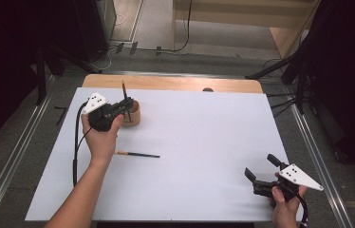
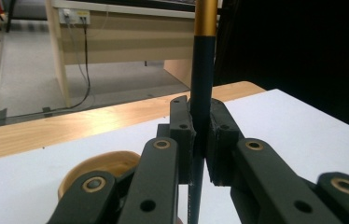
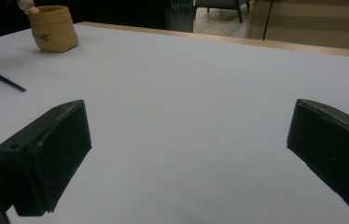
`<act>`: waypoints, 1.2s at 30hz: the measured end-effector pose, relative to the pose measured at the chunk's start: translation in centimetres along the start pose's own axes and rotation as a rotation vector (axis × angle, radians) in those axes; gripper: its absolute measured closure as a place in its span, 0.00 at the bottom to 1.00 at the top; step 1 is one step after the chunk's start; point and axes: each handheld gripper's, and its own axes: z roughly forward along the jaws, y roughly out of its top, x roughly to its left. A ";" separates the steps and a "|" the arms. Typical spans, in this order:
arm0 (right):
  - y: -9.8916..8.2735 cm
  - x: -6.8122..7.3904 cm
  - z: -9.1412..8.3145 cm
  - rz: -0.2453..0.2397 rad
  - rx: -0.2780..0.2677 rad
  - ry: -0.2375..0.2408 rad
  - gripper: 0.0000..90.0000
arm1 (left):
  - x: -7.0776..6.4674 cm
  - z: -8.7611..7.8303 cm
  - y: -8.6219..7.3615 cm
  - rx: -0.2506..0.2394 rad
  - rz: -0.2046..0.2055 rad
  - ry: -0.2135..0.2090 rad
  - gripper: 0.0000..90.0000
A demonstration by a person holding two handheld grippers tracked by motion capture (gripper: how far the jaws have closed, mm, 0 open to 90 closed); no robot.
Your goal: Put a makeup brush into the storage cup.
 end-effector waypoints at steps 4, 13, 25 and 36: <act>0.0 0.0 0.1 -0.005 0.000 0.003 0.00 | 0.4 1.0 0.0 -0.011 -0.015 0.019 0.92; -0.1 0.0 0.1 0.001 0.001 0.005 0.00 | 0.6 2.7 -0.1 -0.020 -0.017 0.101 0.92; -0.1 -0.1 0.0 0.005 -0.001 0.009 0.00 | 0.2 4.5 -0.4 0.010 -0.010 0.176 0.92; -0.2 0.1 0.1 0.002 0.004 0.010 0.00 | -0.4 5.2 -0.8 0.028 0.032 0.228 0.92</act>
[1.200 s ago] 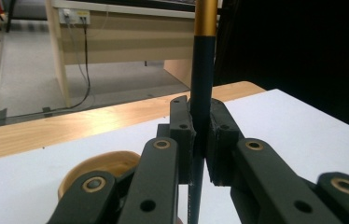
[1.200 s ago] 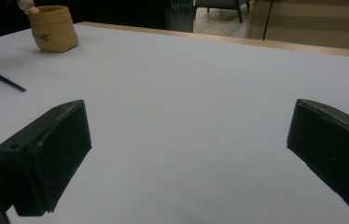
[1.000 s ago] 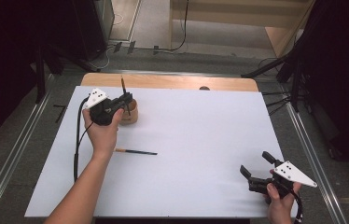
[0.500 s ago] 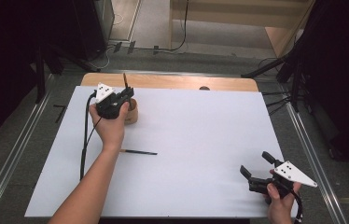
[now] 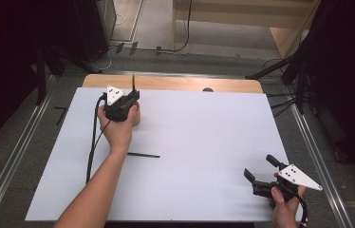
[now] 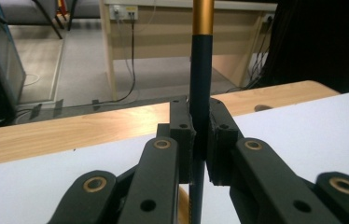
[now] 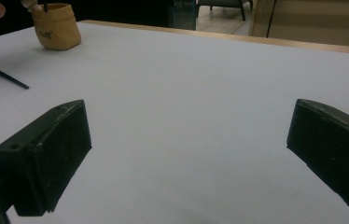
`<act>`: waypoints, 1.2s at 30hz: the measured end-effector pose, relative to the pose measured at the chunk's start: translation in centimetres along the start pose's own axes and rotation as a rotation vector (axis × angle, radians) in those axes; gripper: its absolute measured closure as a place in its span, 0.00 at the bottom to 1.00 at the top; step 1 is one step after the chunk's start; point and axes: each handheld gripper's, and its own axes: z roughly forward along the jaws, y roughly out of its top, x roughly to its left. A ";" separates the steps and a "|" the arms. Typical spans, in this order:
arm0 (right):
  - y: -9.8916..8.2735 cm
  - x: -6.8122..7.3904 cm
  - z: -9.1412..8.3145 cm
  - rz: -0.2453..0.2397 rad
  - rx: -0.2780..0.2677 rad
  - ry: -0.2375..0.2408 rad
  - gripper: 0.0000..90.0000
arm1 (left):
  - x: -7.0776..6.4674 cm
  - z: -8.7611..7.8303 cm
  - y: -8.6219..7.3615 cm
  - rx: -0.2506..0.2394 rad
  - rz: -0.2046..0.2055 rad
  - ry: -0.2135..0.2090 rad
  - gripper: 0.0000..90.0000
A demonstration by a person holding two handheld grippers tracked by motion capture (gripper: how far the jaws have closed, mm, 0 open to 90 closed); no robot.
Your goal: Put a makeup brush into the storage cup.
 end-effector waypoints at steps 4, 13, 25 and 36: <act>0.0 0.0 -0.1 0.001 -0.001 -0.002 0.00 | -0.2 -0.1 0.2 -0.027 0.004 0.012 0.93; 0.0 -0.1 0.0 0.002 0.001 -0.001 0.00 | 0.0 0.4 0.7 -0.072 0.004 0.018 0.93; -0.1 0.0 0.0 0.001 0.006 0.000 0.00 | -0.9 1.4 -0.3 -0.035 0.031 0.059 0.93; -0.1 0.0 0.0 -0.001 0.011 -0.002 0.00 | -1.1 1.5 -1.5 0.004 0.058 0.116 0.92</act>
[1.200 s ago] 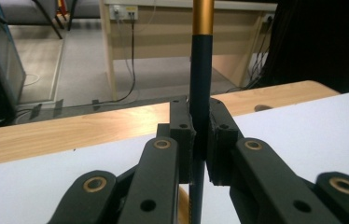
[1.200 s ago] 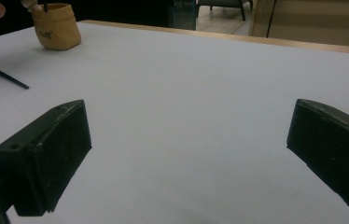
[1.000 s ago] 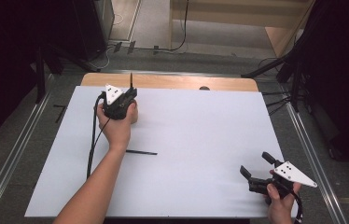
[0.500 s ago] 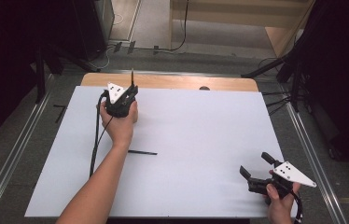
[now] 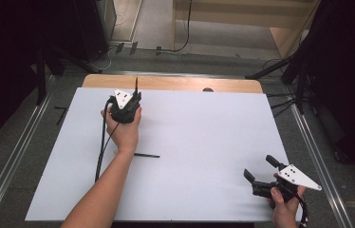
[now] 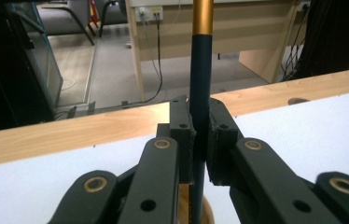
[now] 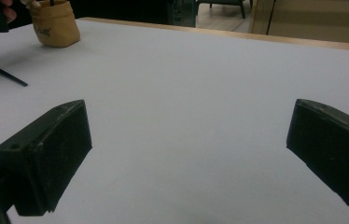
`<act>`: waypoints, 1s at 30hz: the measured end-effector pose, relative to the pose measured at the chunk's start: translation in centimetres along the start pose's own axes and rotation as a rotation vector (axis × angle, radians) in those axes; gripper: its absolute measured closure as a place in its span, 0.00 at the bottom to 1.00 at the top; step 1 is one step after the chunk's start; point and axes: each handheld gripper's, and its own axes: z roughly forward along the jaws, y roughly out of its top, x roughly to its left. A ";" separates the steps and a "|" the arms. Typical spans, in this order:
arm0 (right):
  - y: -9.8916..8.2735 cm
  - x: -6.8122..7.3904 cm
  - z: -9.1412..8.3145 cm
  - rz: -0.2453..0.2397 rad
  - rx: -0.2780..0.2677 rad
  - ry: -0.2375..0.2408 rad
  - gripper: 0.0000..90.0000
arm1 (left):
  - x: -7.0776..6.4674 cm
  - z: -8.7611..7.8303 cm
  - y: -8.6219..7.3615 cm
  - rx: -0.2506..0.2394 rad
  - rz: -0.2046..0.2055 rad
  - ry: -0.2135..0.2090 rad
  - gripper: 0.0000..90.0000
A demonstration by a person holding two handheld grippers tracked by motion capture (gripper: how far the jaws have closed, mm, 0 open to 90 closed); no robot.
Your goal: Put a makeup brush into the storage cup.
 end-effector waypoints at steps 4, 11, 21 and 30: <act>0.0 0.0 0.0 -0.003 0.001 -0.002 0.00 | 0.0 -0.1 -0.2 0.020 0.011 0.013 0.92; 0.0 0.0 0.1 -0.006 0.004 -0.002 0.01 | 0.0 -0.4 -0.6 0.034 -0.009 0.025 0.92; -0.1 0.1 0.2 -0.005 0.008 0.000 0.01 | 0.4 -0.6 -1.1 0.055 -0.039 0.014 0.87; -0.1 0.1 0.2 -0.007 0.006 0.001 0.01 | 0.4 -1.7 -0.6 0.040 -0.051 -0.034 0.78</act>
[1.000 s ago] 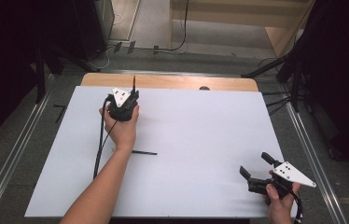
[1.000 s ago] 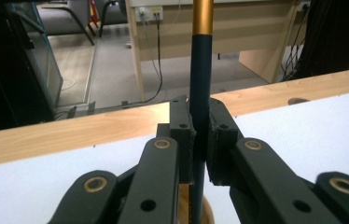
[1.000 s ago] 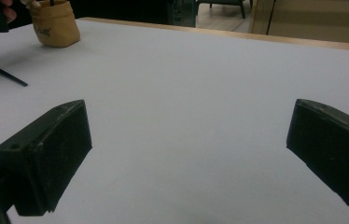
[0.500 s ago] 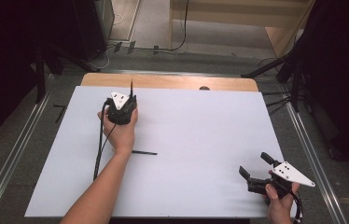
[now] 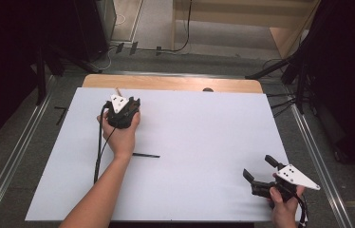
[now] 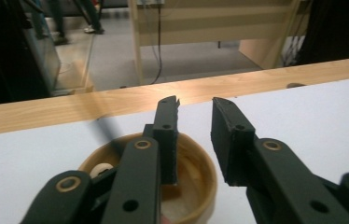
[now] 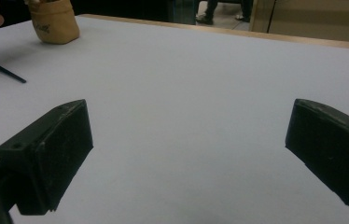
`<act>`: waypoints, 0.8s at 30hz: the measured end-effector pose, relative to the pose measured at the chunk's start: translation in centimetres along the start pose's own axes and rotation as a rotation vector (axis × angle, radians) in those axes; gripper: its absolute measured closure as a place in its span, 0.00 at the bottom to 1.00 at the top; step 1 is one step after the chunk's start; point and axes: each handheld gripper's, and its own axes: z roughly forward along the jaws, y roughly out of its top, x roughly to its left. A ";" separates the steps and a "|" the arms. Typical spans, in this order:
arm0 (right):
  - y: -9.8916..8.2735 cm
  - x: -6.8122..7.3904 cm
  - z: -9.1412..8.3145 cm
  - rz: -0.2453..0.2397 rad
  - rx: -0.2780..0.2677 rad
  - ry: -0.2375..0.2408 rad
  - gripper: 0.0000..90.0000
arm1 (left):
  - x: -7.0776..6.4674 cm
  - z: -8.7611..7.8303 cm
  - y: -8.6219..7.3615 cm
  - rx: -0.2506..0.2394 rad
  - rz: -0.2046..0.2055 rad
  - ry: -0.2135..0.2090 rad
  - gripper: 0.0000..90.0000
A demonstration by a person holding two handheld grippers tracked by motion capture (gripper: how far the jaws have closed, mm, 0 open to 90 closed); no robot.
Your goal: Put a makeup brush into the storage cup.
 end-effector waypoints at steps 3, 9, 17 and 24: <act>0.0 0.0 0.0 0.000 -0.001 -0.001 0.01 | 0.2 -0.6 0.2 -0.006 -0.028 -0.023 0.72; 0.0 0.0 -0.1 -0.001 -0.002 -0.002 0.01 | 0.5 -1.9 0.4 -0.007 -0.037 -0.076 0.56; 0.1 0.0 -0.1 -0.005 -0.005 -0.005 0.01 | 0.6 -3.6 0.2 -0.002 -0.019 -0.152 0.35; 0.1 0.0 -0.1 0.002 -0.004 -0.008 0.01 | 1.0 -5.1 0.1 0.027 -0.009 -0.247 0.00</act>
